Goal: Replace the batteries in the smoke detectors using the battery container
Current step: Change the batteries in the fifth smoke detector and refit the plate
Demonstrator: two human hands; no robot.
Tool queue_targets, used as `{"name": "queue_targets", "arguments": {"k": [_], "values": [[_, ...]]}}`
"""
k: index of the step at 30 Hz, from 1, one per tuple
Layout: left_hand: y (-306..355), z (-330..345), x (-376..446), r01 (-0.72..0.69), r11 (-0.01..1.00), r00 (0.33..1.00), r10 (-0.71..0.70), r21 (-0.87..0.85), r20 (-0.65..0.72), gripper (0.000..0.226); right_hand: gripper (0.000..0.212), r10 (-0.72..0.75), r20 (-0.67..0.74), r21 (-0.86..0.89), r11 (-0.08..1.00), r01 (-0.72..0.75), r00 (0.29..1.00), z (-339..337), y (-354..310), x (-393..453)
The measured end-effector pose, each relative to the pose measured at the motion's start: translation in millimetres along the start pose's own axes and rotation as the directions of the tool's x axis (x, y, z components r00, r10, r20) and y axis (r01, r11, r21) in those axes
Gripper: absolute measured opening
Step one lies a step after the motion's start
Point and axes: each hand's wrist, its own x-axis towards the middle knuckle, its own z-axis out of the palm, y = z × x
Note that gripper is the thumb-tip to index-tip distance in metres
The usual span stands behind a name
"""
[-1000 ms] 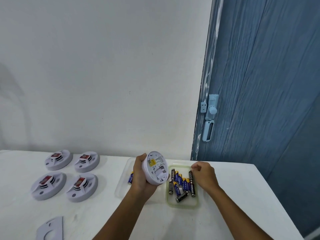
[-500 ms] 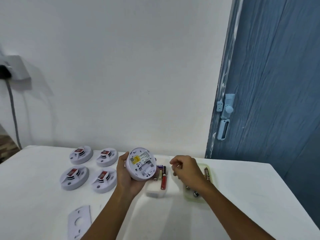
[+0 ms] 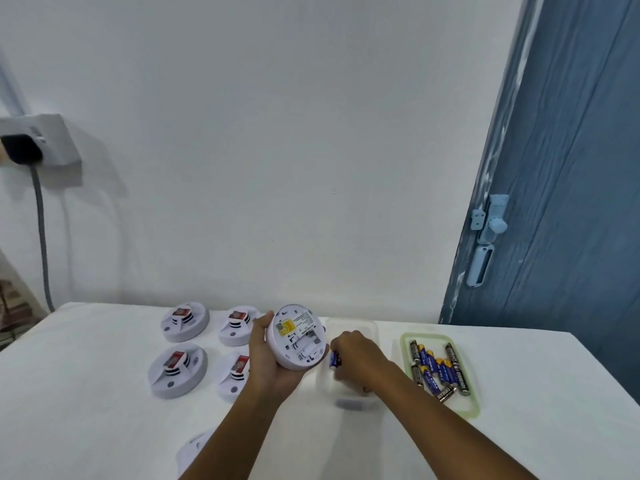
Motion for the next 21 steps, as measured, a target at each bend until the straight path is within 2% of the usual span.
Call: {"name": "queue_targets", "arguments": {"k": [5, 12, 16, 19, 21], "values": [[2, -5, 6, 0.032, 0.999, 0.999, -0.033, -0.031, -0.032, 0.051, 0.027, 0.037, -0.019, -0.004, 0.999, -0.037, 0.999, 6, -3, 3], [5, -8, 14, 0.062, 0.998, 0.998, -0.062, -0.011, -0.032, 0.056, 0.04, 0.084, 0.04, 0.015, 0.996, -0.084, 0.996, -1, -3, 7], [4, -7, 20, 0.056, 0.998, 0.998, -0.057, -0.016, -0.042, 0.056, 0.019, 0.031, 0.006, 0.007, 1.0, -0.031, 1.0, -5, -8, 5], [3, -6, 21, 0.057, 0.998, 0.998, -0.058, -0.023, -0.036, 0.048, 0.007, 0.003, -0.028, 0.012, 1.0, -0.003, 1.0, -3, -9, 3], [4, -4, 20, 0.071, 0.997, 0.997, -0.071, -0.016, -0.032, 0.045, 0.014, -0.009, -0.029, 0.031, 0.999, 0.01, 1.0, 0, -7, 3]]}}
